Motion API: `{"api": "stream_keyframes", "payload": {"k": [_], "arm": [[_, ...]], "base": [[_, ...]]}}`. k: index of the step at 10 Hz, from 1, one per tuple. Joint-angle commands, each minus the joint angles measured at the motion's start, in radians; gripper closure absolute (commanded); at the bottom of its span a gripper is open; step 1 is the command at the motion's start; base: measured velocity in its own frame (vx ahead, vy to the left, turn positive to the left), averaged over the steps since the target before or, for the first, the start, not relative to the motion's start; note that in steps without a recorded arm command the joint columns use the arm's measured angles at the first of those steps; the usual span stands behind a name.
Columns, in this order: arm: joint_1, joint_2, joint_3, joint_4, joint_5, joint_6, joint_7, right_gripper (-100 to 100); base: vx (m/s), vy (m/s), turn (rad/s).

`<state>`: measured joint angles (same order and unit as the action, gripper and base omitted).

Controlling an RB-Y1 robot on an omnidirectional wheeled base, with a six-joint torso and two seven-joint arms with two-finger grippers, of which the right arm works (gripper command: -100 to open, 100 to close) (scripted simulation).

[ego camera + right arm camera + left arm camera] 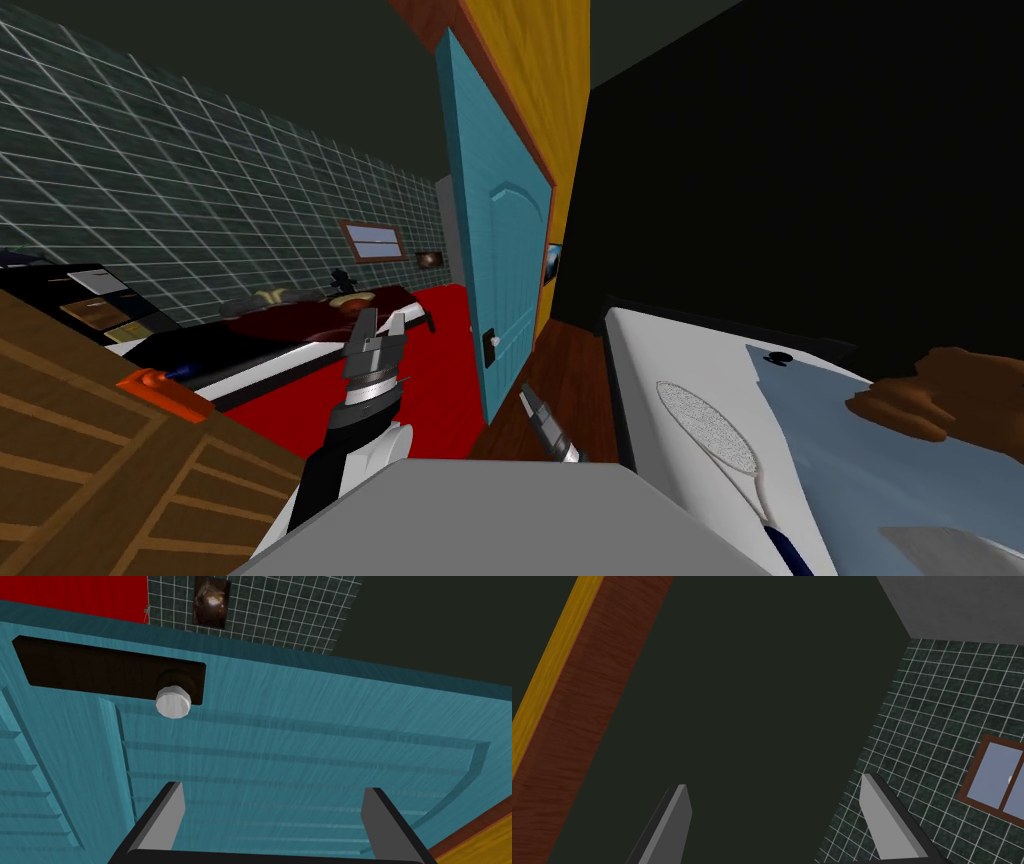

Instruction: Push the door open

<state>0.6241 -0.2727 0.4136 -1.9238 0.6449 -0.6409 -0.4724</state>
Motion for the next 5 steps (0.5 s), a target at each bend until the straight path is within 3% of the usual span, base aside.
{"api": "stream_keyframes", "payload": {"k": [1, 5], "arm": [[0.007, -0.013, 0.016, 0.004, 0.024, -0.004, -0.03, -100], [0.026, -0.046, 0.06, 0.045, 0.096, -0.035, -0.108, -100]], "base": [[0.152, -0.036, 0.014], [0.179, -0.039, 0.018]]}}
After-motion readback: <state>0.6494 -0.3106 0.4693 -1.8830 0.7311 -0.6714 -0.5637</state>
